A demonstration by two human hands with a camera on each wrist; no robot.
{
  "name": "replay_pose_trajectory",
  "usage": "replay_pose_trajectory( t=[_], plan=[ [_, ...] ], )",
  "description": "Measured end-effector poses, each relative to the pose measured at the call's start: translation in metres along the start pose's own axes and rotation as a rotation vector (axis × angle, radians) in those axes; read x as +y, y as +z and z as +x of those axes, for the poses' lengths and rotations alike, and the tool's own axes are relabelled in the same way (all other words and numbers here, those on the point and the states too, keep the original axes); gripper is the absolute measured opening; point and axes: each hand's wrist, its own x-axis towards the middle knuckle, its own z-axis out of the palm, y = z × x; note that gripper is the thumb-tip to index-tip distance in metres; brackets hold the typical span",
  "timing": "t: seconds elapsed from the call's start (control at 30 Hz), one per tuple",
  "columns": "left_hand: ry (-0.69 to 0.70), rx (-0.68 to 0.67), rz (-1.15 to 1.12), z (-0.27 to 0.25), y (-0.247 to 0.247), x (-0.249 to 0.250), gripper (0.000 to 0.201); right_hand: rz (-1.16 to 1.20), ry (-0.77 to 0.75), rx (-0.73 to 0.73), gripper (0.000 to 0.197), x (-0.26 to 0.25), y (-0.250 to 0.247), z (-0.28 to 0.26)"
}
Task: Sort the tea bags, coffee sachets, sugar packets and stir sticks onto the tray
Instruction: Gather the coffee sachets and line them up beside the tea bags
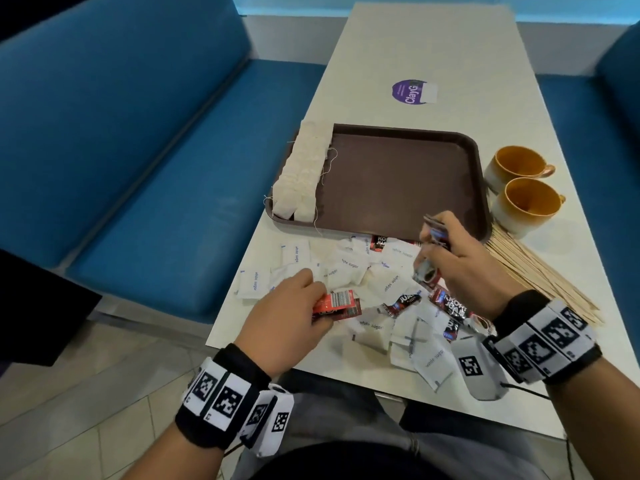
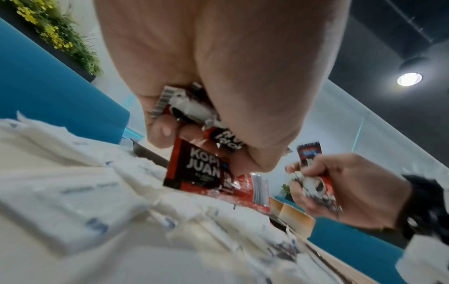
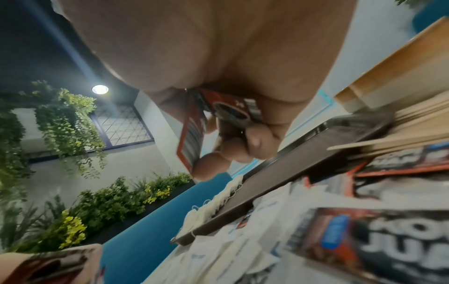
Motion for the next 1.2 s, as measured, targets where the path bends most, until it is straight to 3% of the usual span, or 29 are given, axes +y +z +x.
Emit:
replay_pose_trajectory(
  t=[0.13,0.27,0.5,0.7,0.77,0.87,0.97,1.07,1.2],
  plan=[
    [0.009,0.005,-0.046,0.003,-0.011,-0.007,0.014,0.073,0.062,0.063,0.022,0.010,-0.014,-0.013],
    [-0.004,-0.123,-0.065,0.014,-0.013,0.000,0.016,0.164,0.151,0.142,0.027,0.021,-0.025,-0.022],
    [0.094,-0.241,-0.097,0.044,0.000,0.040,0.017,-0.139,0.207,0.161,0.023,0.039,-0.029,-0.037],
    [0.015,-0.143,-0.324,0.069,0.014,0.071,0.007,-0.296,0.242,0.093,0.029,0.046,-0.028,-0.047],
    [0.026,-0.104,-0.340,0.073,0.018,0.078,0.015,-0.300,0.223,0.122,0.025,0.047,-0.028,-0.050],
    [0.066,-0.127,-0.231,0.078,0.029,0.082,0.035,-0.373,0.209,0.111,0.012,0.054,-0.025,-0.051],
    [0.097,-0.180,-0.034,0.081,0.041,0.079,0.038,-0.489,0.251,0.026,0.031,0.059,-0.020,-0.051],
    [0.119,-0.179,0.027,0.081,0.044,0.072,0.033,-0.506,0.263,-0.018,0.052,0.058,-0.014,-0.050],
    [0.109,-0.176,0.011,0.080,0.040,0.062,0.037,-0.521,0.260,-0.030,0.050,0.050,-0.012,-0.046]
  ],
)
